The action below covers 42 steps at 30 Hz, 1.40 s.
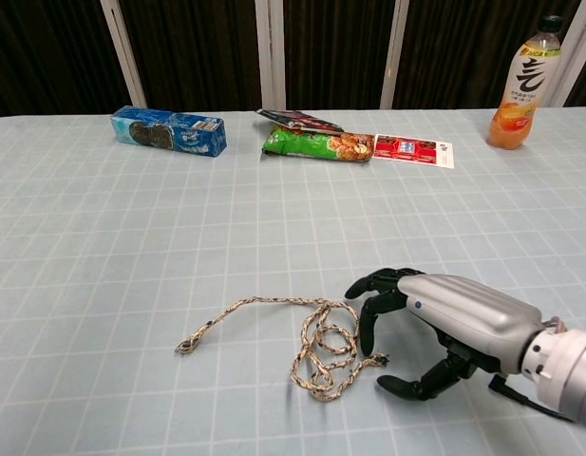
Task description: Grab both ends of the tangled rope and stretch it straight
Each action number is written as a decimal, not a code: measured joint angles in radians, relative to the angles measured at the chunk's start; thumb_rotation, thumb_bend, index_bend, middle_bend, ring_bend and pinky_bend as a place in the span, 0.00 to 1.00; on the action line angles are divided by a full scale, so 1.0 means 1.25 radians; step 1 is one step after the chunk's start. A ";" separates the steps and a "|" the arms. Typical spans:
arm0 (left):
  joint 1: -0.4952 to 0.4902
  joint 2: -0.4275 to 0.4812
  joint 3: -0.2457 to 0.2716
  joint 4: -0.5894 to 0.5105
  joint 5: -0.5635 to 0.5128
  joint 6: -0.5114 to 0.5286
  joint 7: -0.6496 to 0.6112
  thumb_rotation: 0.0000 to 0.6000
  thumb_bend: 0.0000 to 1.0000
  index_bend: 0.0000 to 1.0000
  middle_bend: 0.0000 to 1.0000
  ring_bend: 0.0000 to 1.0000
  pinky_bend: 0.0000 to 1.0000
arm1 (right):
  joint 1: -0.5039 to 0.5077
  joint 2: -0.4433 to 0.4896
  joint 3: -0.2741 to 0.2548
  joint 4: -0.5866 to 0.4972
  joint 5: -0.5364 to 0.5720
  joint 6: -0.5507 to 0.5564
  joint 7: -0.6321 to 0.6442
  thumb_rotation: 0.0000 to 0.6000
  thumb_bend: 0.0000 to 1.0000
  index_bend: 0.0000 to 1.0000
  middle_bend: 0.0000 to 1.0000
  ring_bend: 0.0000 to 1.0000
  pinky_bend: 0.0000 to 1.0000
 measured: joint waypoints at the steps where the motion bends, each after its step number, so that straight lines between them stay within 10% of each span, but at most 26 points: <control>1: 0.000 0.000 0.000 0.000 0.000 0.000 0.000 1.00 0.01 0.00 0.00 0.00 0.00 | 0.000 -0.001 0.000 -0.001 0.002 0.000 -0.002 1.00 0.35 0.51 0.18 0.05 0.00; 42: 0.001 0.004 0.004 -0.006 0.005 0.003 -0.005 1.00 0.01 0.00 0.00 0.00 0.00 | -0.002 0.028 0.018 -0.030 0.035 0.015 -0.039 1.00 0.48 0.63 0.18 0.05 0.00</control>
